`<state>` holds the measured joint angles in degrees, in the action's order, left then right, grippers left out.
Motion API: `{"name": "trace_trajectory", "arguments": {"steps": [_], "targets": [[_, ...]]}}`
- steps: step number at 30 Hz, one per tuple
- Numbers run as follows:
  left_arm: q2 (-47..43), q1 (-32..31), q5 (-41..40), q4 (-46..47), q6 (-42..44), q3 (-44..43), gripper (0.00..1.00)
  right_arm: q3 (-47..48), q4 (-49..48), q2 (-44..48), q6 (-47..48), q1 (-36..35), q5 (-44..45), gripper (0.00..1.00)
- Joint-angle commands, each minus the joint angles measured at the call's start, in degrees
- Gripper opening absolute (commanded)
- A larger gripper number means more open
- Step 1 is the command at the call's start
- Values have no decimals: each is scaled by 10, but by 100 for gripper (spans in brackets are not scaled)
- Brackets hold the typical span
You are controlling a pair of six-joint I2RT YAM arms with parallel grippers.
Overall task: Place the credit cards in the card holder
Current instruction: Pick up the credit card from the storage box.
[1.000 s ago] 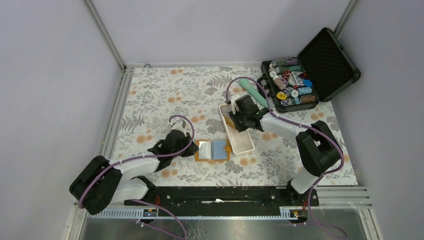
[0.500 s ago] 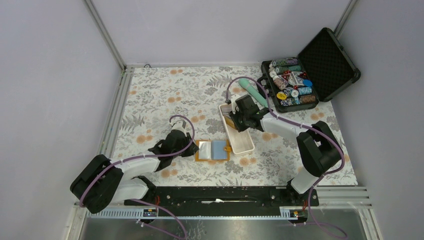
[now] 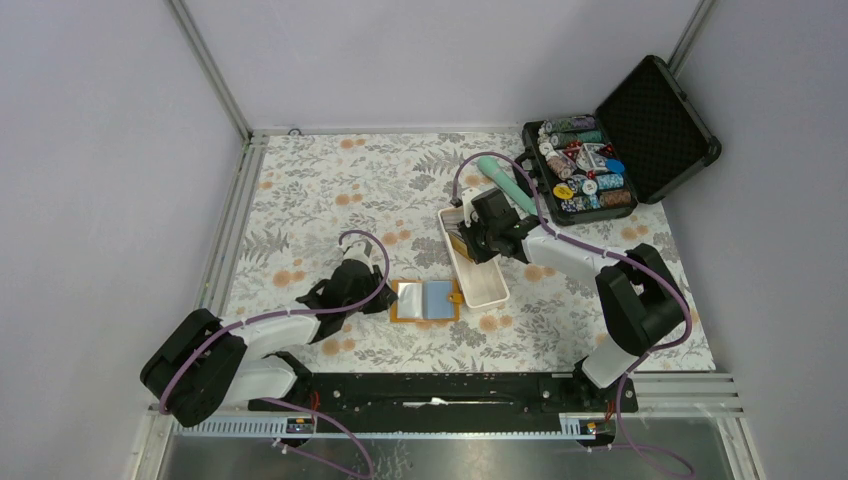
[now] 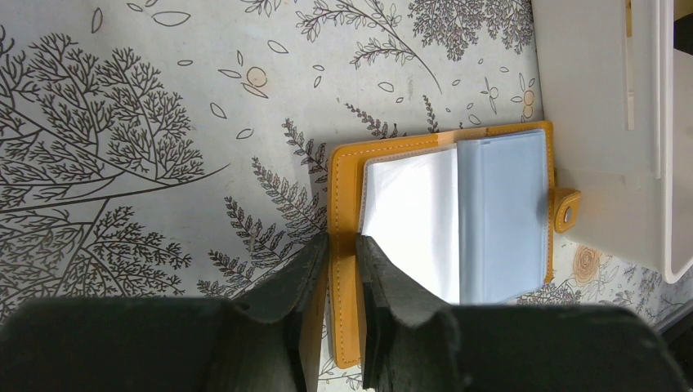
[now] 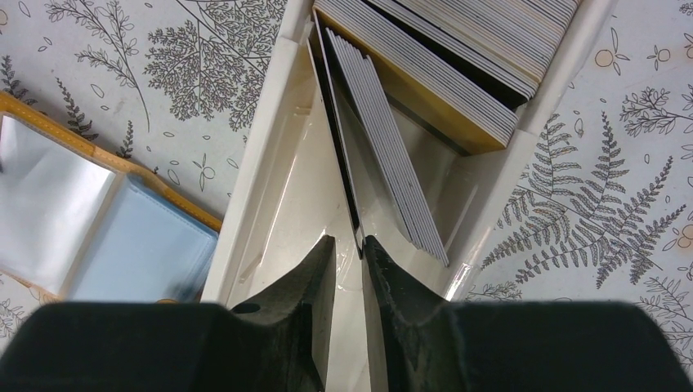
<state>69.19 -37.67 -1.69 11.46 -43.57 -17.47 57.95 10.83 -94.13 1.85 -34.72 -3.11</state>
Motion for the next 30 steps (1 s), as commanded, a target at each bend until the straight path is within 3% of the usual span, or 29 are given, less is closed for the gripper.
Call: {"name": "trace_trajectory", "arguments": {"steps": [1, 9, 19, 30], "targets": [[0, 1, 13, 31, -5, -7, 20, 16, -26, 1, -4, -3, -9, 25], [0, 1, 14, 30, -4, -9, 20, 23, -30, -19, -4, -8, 7, 23], [-4, 2, 12, 23, 0, -9, 20, 4, -43, 2, -4, -11, 11, 0], [-19, 1, 6, 10, 6, -9, 23, -48, -27, 87, -12, -11, 10, 0]]}}
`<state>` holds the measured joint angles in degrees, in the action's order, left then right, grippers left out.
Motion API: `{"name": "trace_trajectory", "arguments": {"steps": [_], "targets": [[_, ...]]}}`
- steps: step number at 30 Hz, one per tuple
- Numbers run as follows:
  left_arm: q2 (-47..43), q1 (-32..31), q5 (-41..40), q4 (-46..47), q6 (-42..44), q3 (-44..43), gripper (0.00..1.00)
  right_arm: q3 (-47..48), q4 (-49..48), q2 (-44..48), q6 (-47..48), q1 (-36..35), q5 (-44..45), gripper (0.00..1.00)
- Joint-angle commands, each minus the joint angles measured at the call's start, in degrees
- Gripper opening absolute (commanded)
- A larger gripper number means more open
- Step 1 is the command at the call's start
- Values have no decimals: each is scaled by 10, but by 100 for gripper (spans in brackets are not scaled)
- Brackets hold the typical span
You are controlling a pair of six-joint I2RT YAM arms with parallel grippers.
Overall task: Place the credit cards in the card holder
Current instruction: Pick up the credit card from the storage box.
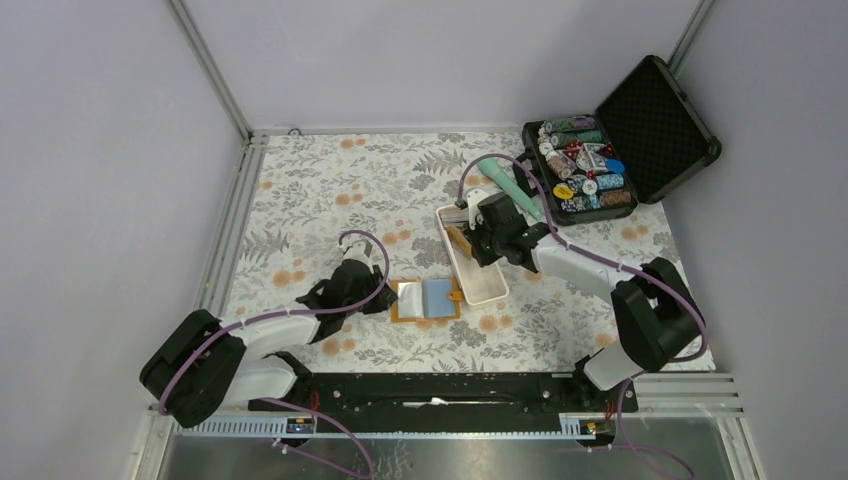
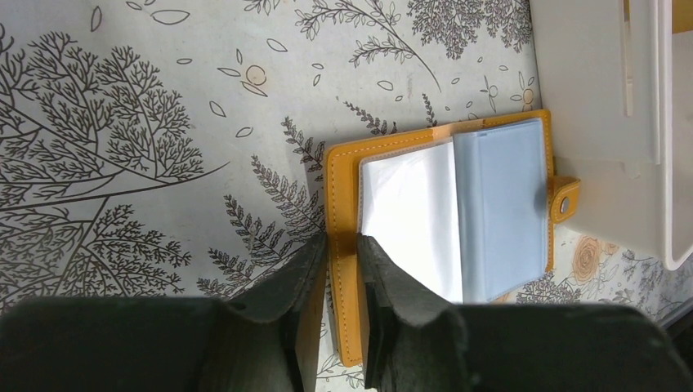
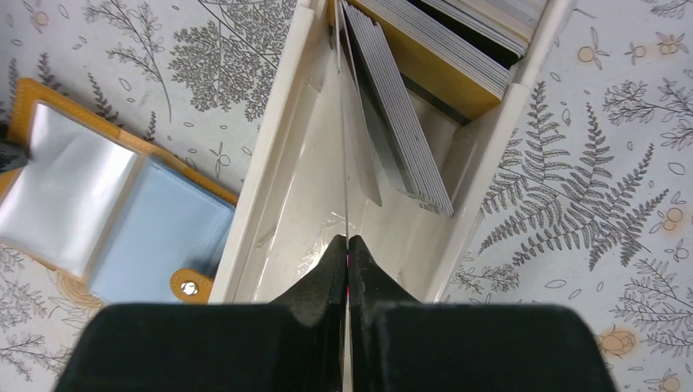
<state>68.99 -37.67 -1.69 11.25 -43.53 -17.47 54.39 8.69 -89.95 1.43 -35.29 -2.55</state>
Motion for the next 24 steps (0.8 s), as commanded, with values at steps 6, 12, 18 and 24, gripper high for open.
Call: {"name": "trace_trajectory", "arguments": {"steps": [6, 12, 18, 24], "targets": [[-28, 1, -9, -13, 19, -14, 47, -35, 8, 90, -11, -6, 10, 0], [-78, 1, -57, -95, 39, -39, 92, -50, 8, 134, -11, -5, 11, 0], [-144, 1, -116, -204, 69, -131, 99, -59, 0, 163, -18, -6, -13, 0], [-147, 1, -76, -221, 31, -236, 99, -82, -26, 197, -28, -21, -16, 0]]}}
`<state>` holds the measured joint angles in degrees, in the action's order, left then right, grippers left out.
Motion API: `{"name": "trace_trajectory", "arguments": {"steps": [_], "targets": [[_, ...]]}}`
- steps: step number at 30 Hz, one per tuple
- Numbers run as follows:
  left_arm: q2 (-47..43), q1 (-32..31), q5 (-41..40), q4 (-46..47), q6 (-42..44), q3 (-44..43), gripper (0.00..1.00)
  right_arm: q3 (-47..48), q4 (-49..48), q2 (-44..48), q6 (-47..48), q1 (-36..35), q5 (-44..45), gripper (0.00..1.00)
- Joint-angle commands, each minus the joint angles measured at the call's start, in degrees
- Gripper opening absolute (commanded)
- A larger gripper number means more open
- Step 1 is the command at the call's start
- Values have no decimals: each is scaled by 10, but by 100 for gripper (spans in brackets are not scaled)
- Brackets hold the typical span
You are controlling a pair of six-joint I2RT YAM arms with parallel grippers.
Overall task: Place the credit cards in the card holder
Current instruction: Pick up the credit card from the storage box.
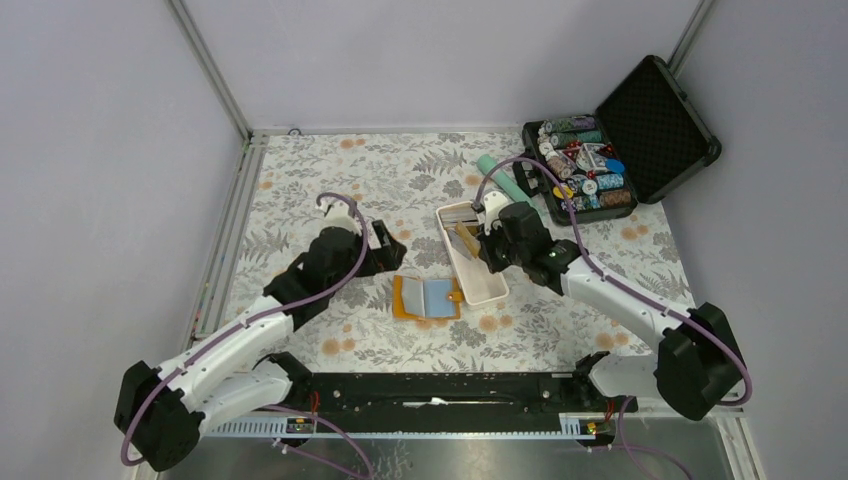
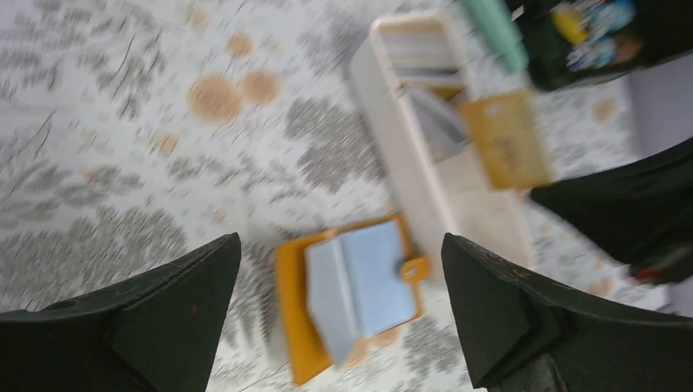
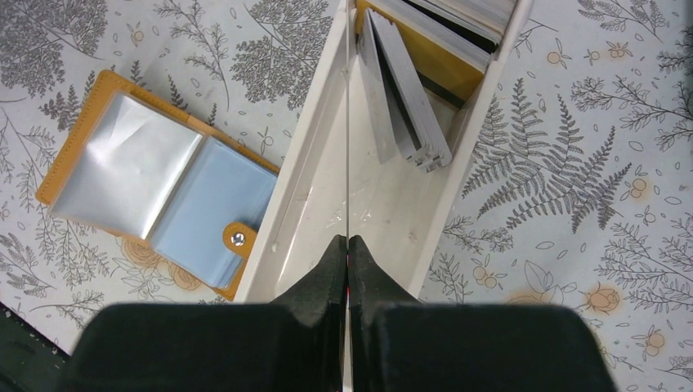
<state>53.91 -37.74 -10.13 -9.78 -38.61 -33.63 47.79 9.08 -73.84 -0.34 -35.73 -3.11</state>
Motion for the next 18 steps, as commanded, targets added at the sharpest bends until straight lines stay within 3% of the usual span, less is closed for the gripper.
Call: {"name": "trace_trajectory", "arguments": {"steps": [1, 4, 8, 14, 18], "targets": [[16, 1, 21, -8, -29, -94, 99, -19, -33, 41, -8, -21, -5, 0], [64, 1, 71, 31, -39, -134, 99, -27, -43, 54, -3, -37, -4, 0], [105, 1, 157, 142, 10, -135, 99, -30, -54, 70, -37, -39, -37, 0], [67, 7, 247, 253, 28, -68, 99, -41, -83, 113, -148, -39, -81, 0], [44, 15, 304, 356, -16, -18, 99, -56, -132, 142, -219, -39, -120, 0]]}}
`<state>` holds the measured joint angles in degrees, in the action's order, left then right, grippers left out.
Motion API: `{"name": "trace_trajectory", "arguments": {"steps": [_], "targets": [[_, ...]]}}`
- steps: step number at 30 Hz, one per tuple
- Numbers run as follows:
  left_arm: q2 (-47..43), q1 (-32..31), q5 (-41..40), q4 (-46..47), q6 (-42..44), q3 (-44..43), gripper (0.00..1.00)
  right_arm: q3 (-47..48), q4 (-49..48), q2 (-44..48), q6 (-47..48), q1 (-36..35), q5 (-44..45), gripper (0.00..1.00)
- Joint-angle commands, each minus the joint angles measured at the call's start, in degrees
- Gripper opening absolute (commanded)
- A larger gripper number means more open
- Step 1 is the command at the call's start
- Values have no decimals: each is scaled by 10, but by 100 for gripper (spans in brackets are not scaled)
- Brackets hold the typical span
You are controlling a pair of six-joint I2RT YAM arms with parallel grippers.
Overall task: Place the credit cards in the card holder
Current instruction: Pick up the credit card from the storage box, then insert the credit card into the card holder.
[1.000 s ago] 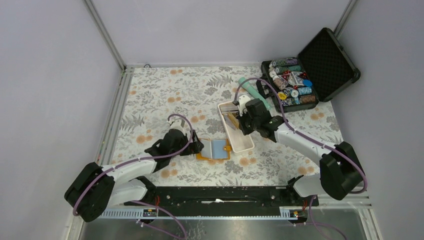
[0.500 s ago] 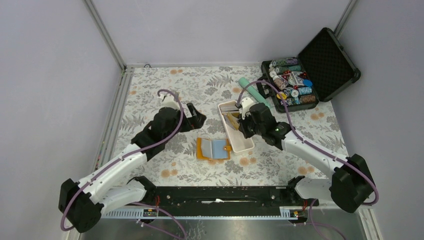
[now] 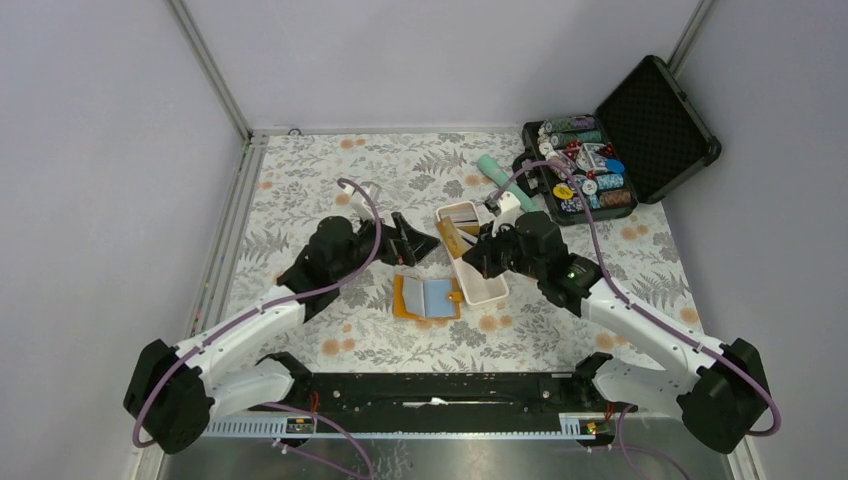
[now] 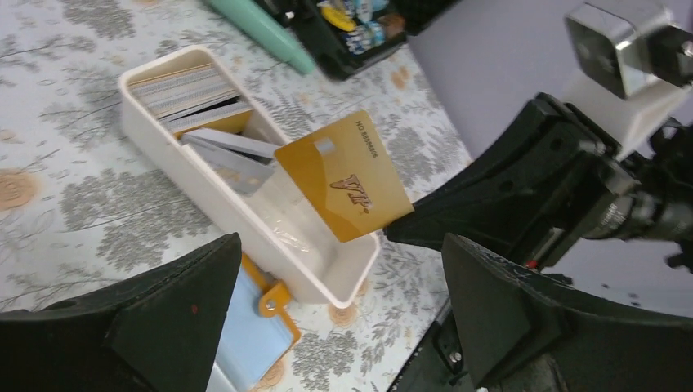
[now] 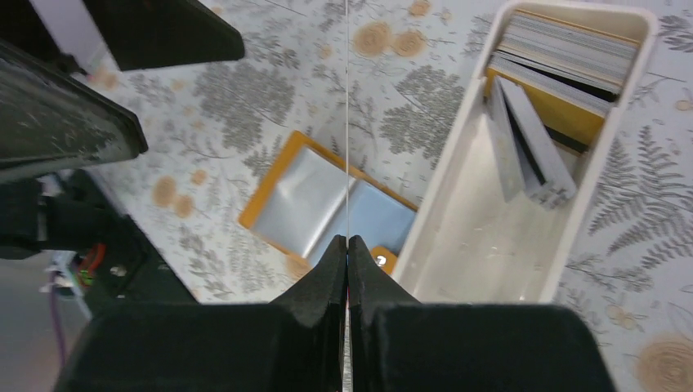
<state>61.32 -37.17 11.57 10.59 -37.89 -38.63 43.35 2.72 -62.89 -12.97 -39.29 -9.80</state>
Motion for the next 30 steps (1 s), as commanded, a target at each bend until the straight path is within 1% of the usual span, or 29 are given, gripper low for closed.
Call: {"name": "trace_trajectory", "arguments": {"steps": [1, 6, 12, 13, 16, 18, 20, 25, 30], "targets": [[-30, 11, 98, 170, -37, 36, 99, -16, -81, 40, -111, -3, -66, 0], [-38, 24, 135, 231, -92, 54, 99, -34, -151, 82, -186, -3, -125, 0], [-58, 31, 171, 277, -139, 61, 98, -33, -184, 97, -221, -2, -167, 0], [-60, 32, 179, 291, -148, 64, 95, -34, -193, 97, -227, -2, -175, 0], [-66, 37, 202, 342, -181, 77, 73, -36, -217, 97, -244, -1, -201, 0], [-67, 39, 211, 369, -199, 85, 60, -36, -230, 98, -253, -1, -214, 0], [-66, 41, 216, 376, -209, 88, 51, -33, -234, 100, -258, 1, -222, 0], [-64, 42, 220, 397, -223, 95, 38, -31, -234, 103, -263, 1, -230, 0], [-62, 42, 220, 408, -230, 100, 12, -30, -233, 101, -264, 2, -240, 0]]}}
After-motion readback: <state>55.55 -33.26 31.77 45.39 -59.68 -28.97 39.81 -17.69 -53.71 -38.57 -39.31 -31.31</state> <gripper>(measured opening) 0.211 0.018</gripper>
